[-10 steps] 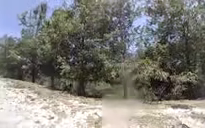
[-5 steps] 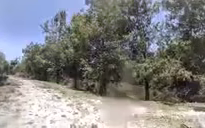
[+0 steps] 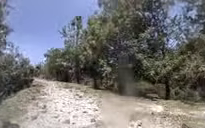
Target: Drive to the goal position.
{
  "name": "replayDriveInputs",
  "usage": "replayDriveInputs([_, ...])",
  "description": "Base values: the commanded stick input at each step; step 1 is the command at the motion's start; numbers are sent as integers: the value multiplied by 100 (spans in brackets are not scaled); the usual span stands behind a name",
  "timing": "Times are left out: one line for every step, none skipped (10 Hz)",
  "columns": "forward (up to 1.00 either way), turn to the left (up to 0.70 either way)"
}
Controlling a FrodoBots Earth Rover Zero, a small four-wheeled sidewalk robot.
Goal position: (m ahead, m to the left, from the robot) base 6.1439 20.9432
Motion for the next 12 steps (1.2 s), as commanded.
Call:
replayDriveInputs([30, 0])
replayDriveInputs([30, 0])
replayDriveInputs([30, 0])
replayDriveInputs([30, 0])
replayDriveInputs([30, 0])
replayDriveInputs([30, 0])
replayDriveInputs([30, 0])
replayDriveInputs([30, 0])
replayDriveInputs([25, 0])
replayDriveInputs([30, 0])
replayDriveInputs([30, 0])
replayDriveInputs([30, 0])
